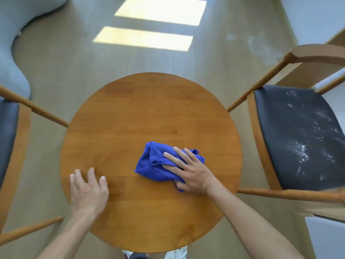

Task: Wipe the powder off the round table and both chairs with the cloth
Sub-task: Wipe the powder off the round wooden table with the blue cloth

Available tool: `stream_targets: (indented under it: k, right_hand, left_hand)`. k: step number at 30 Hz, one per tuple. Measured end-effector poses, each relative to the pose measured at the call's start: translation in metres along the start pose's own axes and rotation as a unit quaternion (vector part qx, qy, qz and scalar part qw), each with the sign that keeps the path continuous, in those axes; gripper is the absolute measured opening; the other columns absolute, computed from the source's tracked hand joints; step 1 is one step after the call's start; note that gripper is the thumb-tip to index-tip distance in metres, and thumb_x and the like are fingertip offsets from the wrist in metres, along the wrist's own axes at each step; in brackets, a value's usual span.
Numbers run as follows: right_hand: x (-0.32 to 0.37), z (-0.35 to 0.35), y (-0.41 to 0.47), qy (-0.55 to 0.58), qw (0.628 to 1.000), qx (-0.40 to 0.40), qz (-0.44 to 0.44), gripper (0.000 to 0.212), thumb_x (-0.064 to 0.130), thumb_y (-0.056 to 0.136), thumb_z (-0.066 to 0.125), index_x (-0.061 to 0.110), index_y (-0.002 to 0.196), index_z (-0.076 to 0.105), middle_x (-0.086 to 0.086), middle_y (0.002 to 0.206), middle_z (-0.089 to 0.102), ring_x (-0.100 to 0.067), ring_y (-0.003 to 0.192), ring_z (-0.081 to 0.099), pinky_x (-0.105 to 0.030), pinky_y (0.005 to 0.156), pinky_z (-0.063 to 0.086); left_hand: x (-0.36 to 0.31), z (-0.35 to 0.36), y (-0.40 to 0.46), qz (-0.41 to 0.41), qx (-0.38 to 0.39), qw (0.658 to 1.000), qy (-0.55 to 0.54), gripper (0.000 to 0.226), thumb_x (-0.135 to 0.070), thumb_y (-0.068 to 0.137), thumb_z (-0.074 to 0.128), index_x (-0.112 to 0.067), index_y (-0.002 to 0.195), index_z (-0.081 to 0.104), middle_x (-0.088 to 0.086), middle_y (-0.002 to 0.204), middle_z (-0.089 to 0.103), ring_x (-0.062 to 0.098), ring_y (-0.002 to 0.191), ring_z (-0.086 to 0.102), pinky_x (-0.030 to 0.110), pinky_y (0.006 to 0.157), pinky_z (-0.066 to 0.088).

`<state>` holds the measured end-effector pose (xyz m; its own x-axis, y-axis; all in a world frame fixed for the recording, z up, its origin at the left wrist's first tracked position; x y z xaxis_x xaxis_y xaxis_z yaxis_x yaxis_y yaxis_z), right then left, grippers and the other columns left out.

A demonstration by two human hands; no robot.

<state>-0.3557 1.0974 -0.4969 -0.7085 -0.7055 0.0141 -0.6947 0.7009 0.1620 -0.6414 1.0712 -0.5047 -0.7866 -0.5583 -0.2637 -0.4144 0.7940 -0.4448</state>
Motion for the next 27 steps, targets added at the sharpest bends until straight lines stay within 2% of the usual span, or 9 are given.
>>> stream_targets:
  k: [3,6,8,12,15,18,19,21,27]
  right_hand:
    - [-0.041,-0.008,-0.038,-0.027,0.987,-0.033,0.155,0.058,0.029,0.079,0.060,0.019,0.136,0.056,-0.005,0.151,0.040,-0.035,0.140,0.035,-0.052,0.109,0.034]
    - [-0.059,-0.013,-0.075,-0.059,0.935,-0.059,0.344,0.055,0.030,0.084,0.056,0.015,0.136,0.054,-0.009,0.151,0.039,-0.036,0.139,0.034,-0.052,0.109,0.032]
    - [-0.054,-0.010,-0.090,-0.070,0.883,-0.050,0.461,0.053,0.033,0.090,0.048,0.014,0.139,0.049,-0.011,0.153,0.036,-0.038,0.139,0.032,-0.053,0.108,0.029]
    - [-0.027,-0.006,-0.096,-0.038,0.739,-0.051,0.671,0.053,0.032,0.092,0.046,0.011,0.141,0.044,-0.015,0.154,0.033,-0.045,0.137,0.032,-0.060,0.102,0.032]
    - [0.002,0.003,-0.075,-0.002,0.660,-0.057,0.749,0.052,0.030,0.092,0.048,0.009,0.140,0.044,-0.017,0.153,0.034,-0.048,0.136,0.033,-0.063,0.100,0.032]
    - [0.033,0.011,-0.039,0.033,0.611,-0.081,0.787,0.054,0.030,0.091,0.049,0.009,0.141,0.043,-0.017,0.153,0.034,-0.048,0.136,0.032,-0.065,0.102,0.030]
    - [0.046,0.013,-0.022,0.040,0.610,-0.088,0.786,0.054,0.029,0.091,0.050,0.010,0.141,0.043,-0.016,0.153,0.034,-0.048,0.137,0.031,-0.065,0.102,0.029]
    - [0.075,0.015,0.016,0.044,0.631,-0.095,0.769,0.055,0.030,0.090,0.052,0.010,0.140,0.045,-0.015,0.153,0.034,-0.046,0.137,0.031,-0.064,0.103,0.029]
    - [0.154,0.022,0.094,0.065,0.766,-0.062,0.637,0.057,0.034,0.088,0.049,0.014,0.142,0.047,-0.012,0.155,0.031,-0.043,0.140,0.029,-0.061,0.106,0.030]
  left_hand:
    - [-0.003,0.004,0.000,-0.003,-0.007,0.999,0.044,0.055,-0.034,0.098,0.037,-0.010,0.146,0.027,0.023,0.155,0.005,0.035,0.145,0.001,0.046,0.117,0.008]
    - [-0.002,0.003,0.000,0.003,-0.018,0.998,0.058,0.054,-0.032,0.098,0.037,-0.010,0.145,0.028,0.024,0.155,0.007,0.036,0.144,0.003,0.046,0.117,0.010]
    - [0.000,0.000,-0.001,0.016,-0.017,0.998,0.059,0.053,-0.031,0.098,0.035,-0.011,0.147,0.027,0.023,0.155,0.008,0.035,0.144,0.004,0.046,0.117,0.010]
    - [0.005,-0.007,0.000,0.041,-0.008,0.998,0.053,0.051,-0.031,0.099,0.032,-0.015,0.148,0.030,0.019,0.156,0.011,0.032,0.144,0.007,0.047,0.114,0.016]
    - [0.009,-0.012,0.001,0.071,0.009,0.996,0.046,0.050,-0.031,0.100,0.031,-0.018,0.148,0.030,0.017,0.156,0.011,0.031,0.144,0.007,0.047,0.112,0.019]
    - [0.015,-0.015,-0.001,0.101,0.043,0.994,0.009,0.049,-0.031,0.101,0.027,-0.021,0.149,0.027,0.011,0.158,0.007,0.024,0.145,0.002,0.042,0.115,0.016]
    - [0.018,-0.017,-0.001,0.111,0.054,0.992,-0.011,0.049,-0.030,0.101,0.026,-0.020,0.150,0.026,0.010,0.159,0.006,0.022,0.146,0.001,0.040,0.116,0.014]
    - [0.023,-0.024,0.004,0.124,0.070,0.988,-0.058,0.049,-0.030,0.102,0.025,-0.018,0.150,0.025,0.007,0.159,0.009,0.018,0.146,0.001,0.036,0.116,0.012]
    - [0.032,-0.043,0.017,0.139,0.074,0.980,-0.125,0.048,-0.026,0.102,0.028,-0.009,0.147,0.031,0.007,0.151,0.033,0.019,0.141,0.022,0.032,0.113,0.018]
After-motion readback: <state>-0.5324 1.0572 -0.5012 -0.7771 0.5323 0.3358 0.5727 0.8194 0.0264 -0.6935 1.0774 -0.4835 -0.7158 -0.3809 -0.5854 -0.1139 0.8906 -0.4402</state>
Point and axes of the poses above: each hand's wrist, its own y-axis towards the middle knuckle, its own z-axis out of the palm, x = y × z, the point moved 9 cm from there along y, towards the middle knuckle
